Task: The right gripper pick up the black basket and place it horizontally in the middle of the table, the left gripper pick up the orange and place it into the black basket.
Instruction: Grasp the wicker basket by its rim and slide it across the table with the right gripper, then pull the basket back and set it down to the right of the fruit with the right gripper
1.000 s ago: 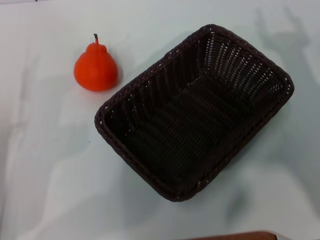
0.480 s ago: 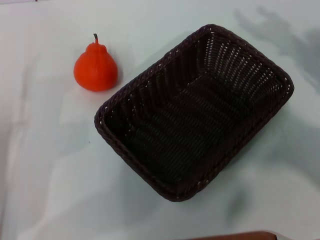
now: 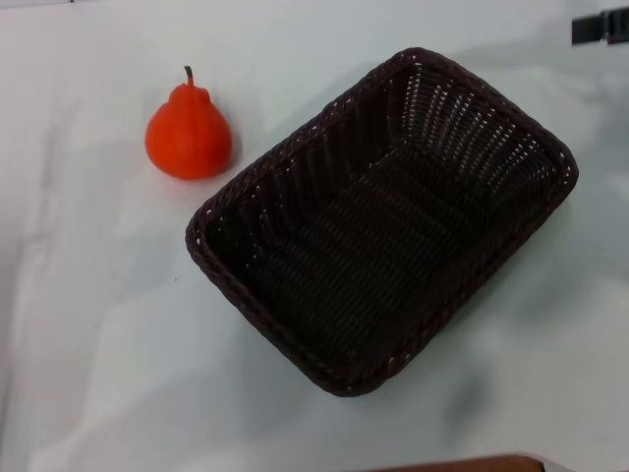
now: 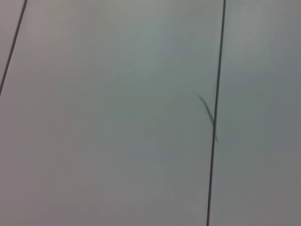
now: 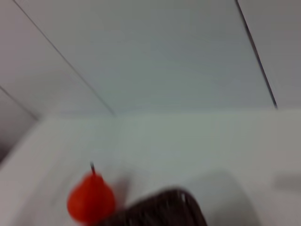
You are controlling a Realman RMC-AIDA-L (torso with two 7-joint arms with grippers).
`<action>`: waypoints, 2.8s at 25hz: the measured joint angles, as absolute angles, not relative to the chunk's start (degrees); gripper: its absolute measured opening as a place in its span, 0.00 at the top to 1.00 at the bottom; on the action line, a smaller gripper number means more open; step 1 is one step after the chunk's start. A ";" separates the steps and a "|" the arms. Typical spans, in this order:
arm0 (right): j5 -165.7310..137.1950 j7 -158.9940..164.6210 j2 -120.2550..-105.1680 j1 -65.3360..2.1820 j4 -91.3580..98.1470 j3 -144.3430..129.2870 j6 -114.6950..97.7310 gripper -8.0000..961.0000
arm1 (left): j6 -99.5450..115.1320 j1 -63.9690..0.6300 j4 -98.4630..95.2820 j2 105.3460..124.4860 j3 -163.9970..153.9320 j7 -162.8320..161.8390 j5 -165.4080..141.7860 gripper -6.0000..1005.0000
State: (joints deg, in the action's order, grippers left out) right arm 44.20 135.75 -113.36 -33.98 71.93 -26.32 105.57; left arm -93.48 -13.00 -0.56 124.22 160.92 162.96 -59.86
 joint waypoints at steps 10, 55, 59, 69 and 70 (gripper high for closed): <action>27.34 143.65 -114.43 -44.95 68.03 -35.88 104.61 0.11 | -93.33 -13.01 -0.17 124.18 160.93 162.94 -59.86 0.11; 23.53 152.90 -119.38 -40.52 68.55 -44.96 94.56 0.77 | -92.23 -12.75 -0.29 124.20 160.86 162.95 -59.86 0.11; 31.26 155.01 -119.45 -35.85 71.23 -43.25 95.62 0.77 | -92.09 -12.74 -0.39 124.20 160.58 162.95 -59.99 0.11; 42.07 158.18 -120.37 -25.03 70.45 -41.92 89.03 0.78 | -91.78 -13.07 -0.31 124.18 160.44 162.95 -60.28 0.11; 43.61 158.17 -120.43 -24.22 69.91 -42.05 88.29 0.78 | -91.74 -13.17 -0.27 124.18 160.41 162.94 -60.32 0.11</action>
State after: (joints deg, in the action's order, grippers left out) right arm 43.61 158.17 -120.43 -24.22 69.91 -42.05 88.29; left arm -91.74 -13.17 -0.27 124.18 160.41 162.95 -60.32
